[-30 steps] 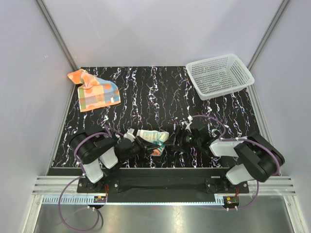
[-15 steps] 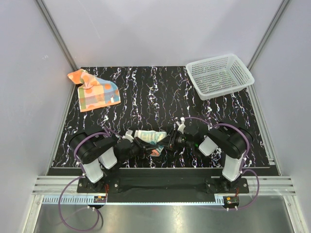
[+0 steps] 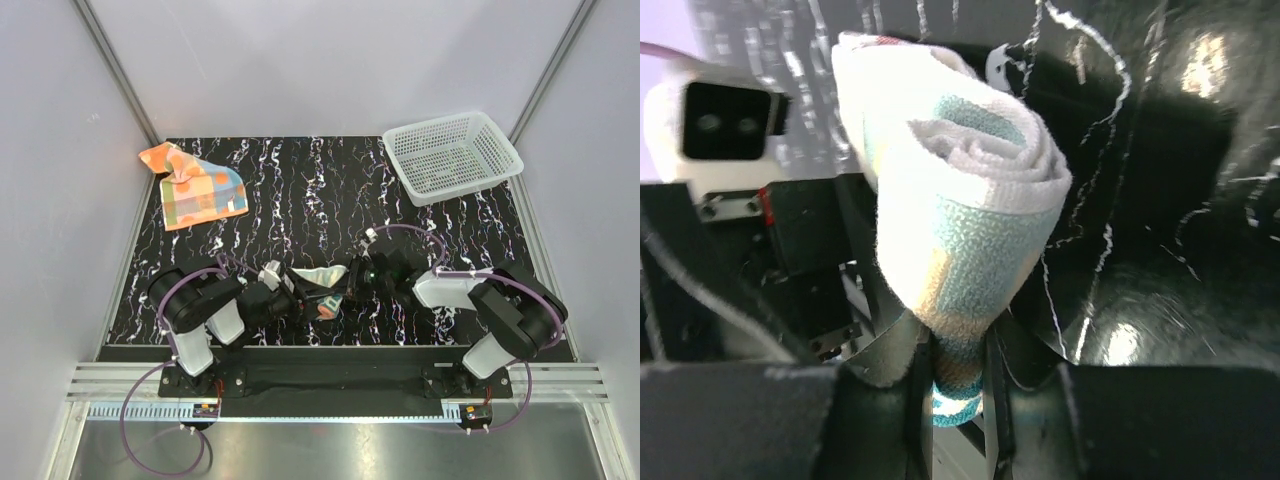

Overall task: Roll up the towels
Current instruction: Roll the towel

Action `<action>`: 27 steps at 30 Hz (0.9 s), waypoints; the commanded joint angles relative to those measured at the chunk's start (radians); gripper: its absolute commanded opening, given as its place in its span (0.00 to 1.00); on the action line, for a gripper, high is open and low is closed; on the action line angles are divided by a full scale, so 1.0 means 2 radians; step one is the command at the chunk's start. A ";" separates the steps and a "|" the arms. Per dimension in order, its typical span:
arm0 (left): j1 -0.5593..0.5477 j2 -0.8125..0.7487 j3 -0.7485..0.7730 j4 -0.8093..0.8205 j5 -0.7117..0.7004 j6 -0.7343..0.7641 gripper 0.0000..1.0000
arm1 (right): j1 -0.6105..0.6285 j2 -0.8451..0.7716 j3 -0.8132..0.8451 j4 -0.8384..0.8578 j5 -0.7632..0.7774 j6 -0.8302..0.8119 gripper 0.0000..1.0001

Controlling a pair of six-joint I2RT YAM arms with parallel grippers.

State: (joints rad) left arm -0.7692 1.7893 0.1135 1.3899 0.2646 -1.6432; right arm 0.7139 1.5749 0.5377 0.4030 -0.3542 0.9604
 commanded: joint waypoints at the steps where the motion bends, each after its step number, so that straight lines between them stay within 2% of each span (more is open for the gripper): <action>1: -0.001 0.014 -0.005 0.133 0.041 0.041 0.76 | 0.000 -0.034 0.061 -0.181 0.057 -0.060 0.05; 2: -0.001 0.010 -0.002 0.116 0.043 0.045 0.78 | 0.000 -0.036 0.083 -0.245 0.065 -0.067 0.04; 6: -0.002 -0.023 0.013 0.047 0.052 0.087 0.79 | 0.000 -0.035 0.128 -0.355 0.100 -0.094 0.04; 8: -0.002 -0.066 0.035 -0.040 0.054 0.113 0.79 | 0.001 -0.030 0.148 -0.404 0.108 -0.106 0.04; 9: -0.002 -0.085 0.045 -0.081 0.054 0.151 0.79 | 0.000 -0.027 0.154 -0.419 0.117 -0.110 0.03; 10: -0.003 -0.107 0.076 -0.193 0.050 0.176 0.79 | 0.000 -0.027 0.164 -0.432 0.122 -0.115 0.03; 12: -0.017 -0.180 0.114 -0.322 0.009 0.236 0.80 | 0.000 -0.027 0.172 -0.465 0.136 -0.120 0.03; 13: -0.027 -0.202 0.141 -0.388 -0.017 0.301 0.80 | 0.000 -0.024 0.184 -0.479 0.143 -0.124 0.03; 14: -0.040 -0.236 0.193 -0.513 -0.048 0.334 0.80 | 0.000 -0.022 0.191 -0.503 0.145 -0.126 0.03; 15: -0.069 -0.246 0.221 -0.562 -0.111 0.365 0.80 | 0.000 -0.020 0.198 -0.517 0.150 -0.129 0.03; 16: -0.083 -0.252 0.244 -0.633 -0.139 0.414 0.81 | 0.000 -0.012 0.214 -0.529 0.153 -0.133 0.03; 18: -0.124 -0.250 0.299 -0.684 -0.222 0.461 0.81 | 0.000 -0.001 0.231 -0.562 0.159 -0.140 0.02; 20: -0.152 -0.232 0.328 -0.729 -0.265 0.486 0.80 | 0.000 0.012 0.253 -0.586 0.162 -0.144 0.02; 21: -0.188 -0.223 0.357 -0.745 -0.320 0.506 0.79 | 0.000 0.018 0.260 -0.593 0.169 -0.146 0.02; 27: -0.306 -0.159 0.426 -0.814 -0.500 0.510 0.78 | 0.000 0.049 0.286 -0.617 0.169 -0.152 0.01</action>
State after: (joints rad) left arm -1.2903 1.4258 0.9119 -0.0738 -0.4202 -0.6914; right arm 0.7162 1.6527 1.0740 -0.7551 -0.0448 0.6804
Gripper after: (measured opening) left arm 0.786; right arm 0.233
